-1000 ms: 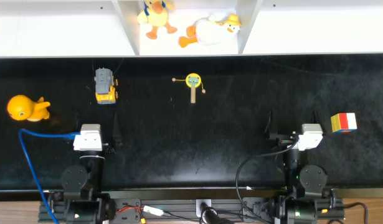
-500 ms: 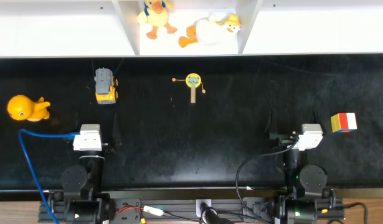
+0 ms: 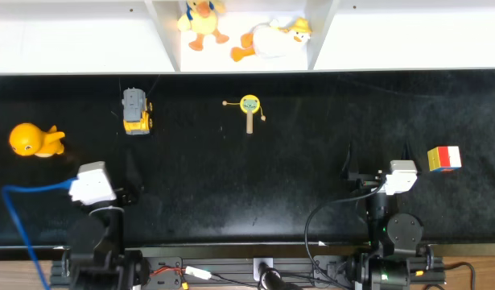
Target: Store Toys
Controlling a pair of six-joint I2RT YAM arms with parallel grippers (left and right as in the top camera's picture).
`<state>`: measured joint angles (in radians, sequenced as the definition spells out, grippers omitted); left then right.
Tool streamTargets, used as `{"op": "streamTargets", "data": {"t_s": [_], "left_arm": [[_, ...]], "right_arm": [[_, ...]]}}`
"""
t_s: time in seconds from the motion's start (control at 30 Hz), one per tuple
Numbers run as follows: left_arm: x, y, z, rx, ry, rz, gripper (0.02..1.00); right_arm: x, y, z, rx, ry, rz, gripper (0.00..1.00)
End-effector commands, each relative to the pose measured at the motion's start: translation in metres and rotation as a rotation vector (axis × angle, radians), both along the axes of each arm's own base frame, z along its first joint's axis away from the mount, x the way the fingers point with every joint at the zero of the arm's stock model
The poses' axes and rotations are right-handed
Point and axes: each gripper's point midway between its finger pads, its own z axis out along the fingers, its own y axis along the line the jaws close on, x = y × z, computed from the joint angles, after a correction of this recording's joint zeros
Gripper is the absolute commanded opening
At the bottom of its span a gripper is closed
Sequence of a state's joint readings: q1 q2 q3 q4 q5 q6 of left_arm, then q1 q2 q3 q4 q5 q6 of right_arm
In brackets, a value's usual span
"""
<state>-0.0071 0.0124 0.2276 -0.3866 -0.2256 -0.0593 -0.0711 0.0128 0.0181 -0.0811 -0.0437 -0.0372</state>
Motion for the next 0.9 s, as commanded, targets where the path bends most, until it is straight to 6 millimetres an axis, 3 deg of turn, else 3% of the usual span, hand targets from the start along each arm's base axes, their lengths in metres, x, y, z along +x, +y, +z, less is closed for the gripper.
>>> {"op": "streamTargets", "data": {"t_s": [0.03,0.23,0.4,0.53,0.73,0.9], "left_arm": [[-0.019,0.015,0.063,-0.016,-0.102,0.092,0.998],[-0.031,0.035,0.107,-0.018,-0.074,0.221,0.998],[-0.016,0.038,0.128,-0.003,0.006,0.243,0.998],[0.000,0.040,0.136,-0.017,0.074,0.259,0.998],[0.007,0.051,0.146,-0.063,0.119,0.350,0.998],[0.007,0.069,0.134,-0.054,0.200,0.432,0.998]], "right_arm": [[0.000,-0.001,-0.004,0.008,0.001,-0.006,0.996],[0.000,-0.001,-0.004,0.008,0.001,-0.006,0.993],[0.000,-0.001,-0.004,0.008,0.001,-0.006,0.996],[0.000,-0.001,-0.004,0.008,0.001,-0.006,0.993],[0.000,-0.001,-0.004,0.008,0.001,-0.006,0.996],[0.000,-0.001,-0.004,0.008,0.001,-0.006,0.996]]}}
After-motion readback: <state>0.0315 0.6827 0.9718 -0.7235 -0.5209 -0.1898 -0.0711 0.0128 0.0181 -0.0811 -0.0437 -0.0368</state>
